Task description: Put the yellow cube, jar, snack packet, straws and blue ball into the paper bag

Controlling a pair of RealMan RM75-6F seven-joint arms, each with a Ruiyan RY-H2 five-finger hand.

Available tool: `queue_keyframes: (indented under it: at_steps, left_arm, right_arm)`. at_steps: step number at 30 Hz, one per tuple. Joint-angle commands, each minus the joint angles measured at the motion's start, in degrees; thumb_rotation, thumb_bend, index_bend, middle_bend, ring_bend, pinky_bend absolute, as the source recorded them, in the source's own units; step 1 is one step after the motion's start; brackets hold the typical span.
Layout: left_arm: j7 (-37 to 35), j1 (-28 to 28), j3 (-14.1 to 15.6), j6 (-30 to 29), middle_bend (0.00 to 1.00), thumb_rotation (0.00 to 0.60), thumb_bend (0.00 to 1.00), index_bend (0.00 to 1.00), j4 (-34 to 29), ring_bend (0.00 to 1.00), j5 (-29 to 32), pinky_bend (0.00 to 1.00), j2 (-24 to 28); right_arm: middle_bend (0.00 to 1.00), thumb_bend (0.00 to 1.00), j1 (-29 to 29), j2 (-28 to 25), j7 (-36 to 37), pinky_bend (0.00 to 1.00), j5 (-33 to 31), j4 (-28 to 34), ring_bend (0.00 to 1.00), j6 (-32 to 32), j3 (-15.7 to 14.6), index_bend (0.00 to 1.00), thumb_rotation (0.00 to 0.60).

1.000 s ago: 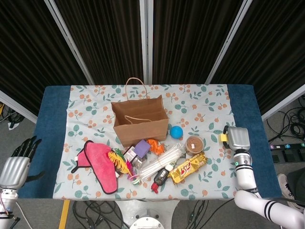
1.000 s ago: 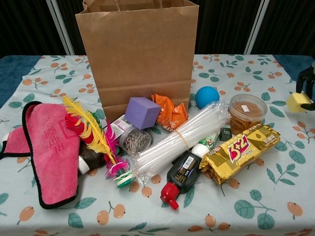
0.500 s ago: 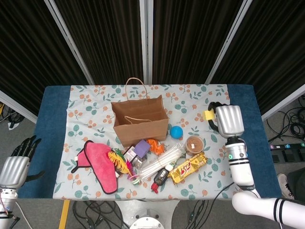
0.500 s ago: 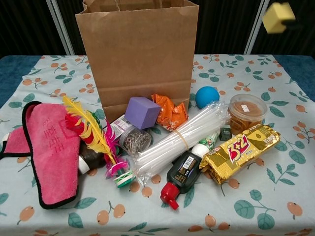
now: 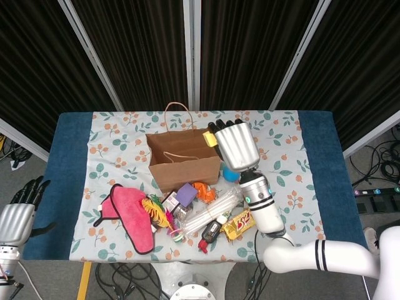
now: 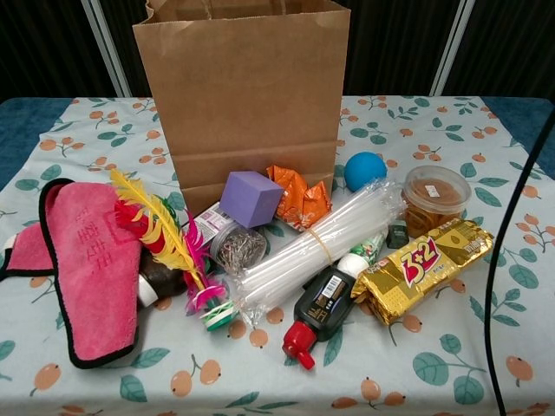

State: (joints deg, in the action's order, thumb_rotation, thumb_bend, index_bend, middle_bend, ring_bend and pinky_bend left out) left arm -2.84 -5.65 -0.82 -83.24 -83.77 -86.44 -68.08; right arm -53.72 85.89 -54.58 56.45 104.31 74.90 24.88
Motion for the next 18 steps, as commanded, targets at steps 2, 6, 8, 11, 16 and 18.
queue_keyframes:
  at_steps: [2,6,8,11,16,18]
  left_arm:
    - [-0.3,0.1,0.0,0.1,0.14,0.600,0.09,0.08,0.2,0.06,0.1,0.19,0.2]
    - [-0.6,0.1,-0.1,0.0,0.14,0.600,0.09,0.08,0.4,0.06,0.1,0.19,0.3]
    - [-0.8,0.0,-0.1,0.0,0.14,0.600,0.09,0.08,0.7,0.06,0.0,0.19,0.2]
    - [-0.9,-0.1,-0.1,0.2,0.14,0.600,0.09,0.08,0.9,0.06,0.0,0.19,0.0]
    - [-0.7,-0.2,-0.1,0.0,0.14,0.600,0.09,0.08,0.8,0.06,-0.3,0.19,-0.1]
    - [-0.6,-0.2,-0.1,0.0,0.14,0.600,0.09,0.08,0.7,0.06,-0.4,0.19,-0.1]
  right_arm:
    - [0.51,0.12,-1.2,1.3,-0.2,0.65,-0.9,-1.1,0.63,0.0,-0.4,0.54,0.600]
    - [0.39,0.00,-1.5,0.6,1.1,0.65,-1.6,-1.7,0.55,-1.2,-0.6,0.32,0.600]
    - [0.33,0.00,-1.7,0.0,1.7,0.65,-1.9,-1.6,0.54,-1.5,-0.5,0.24,0.600]
    - [0.29,0.00,-1.5,-0.8,2.5,0.65,-1.2,-1.5,0.53,-1.0,-0.6,0.19,0.600]
    - [0.29,0.00,0.8,-4.1,4.9,0.65,2.6,2.4,0.53,1.9,-1.1,0.18,0.600]
    - [0.30,0.00,2.6,-6.3,5.9,0.65,4.6,4.7,0.53,3.1,-2.1,0.18,0.600]
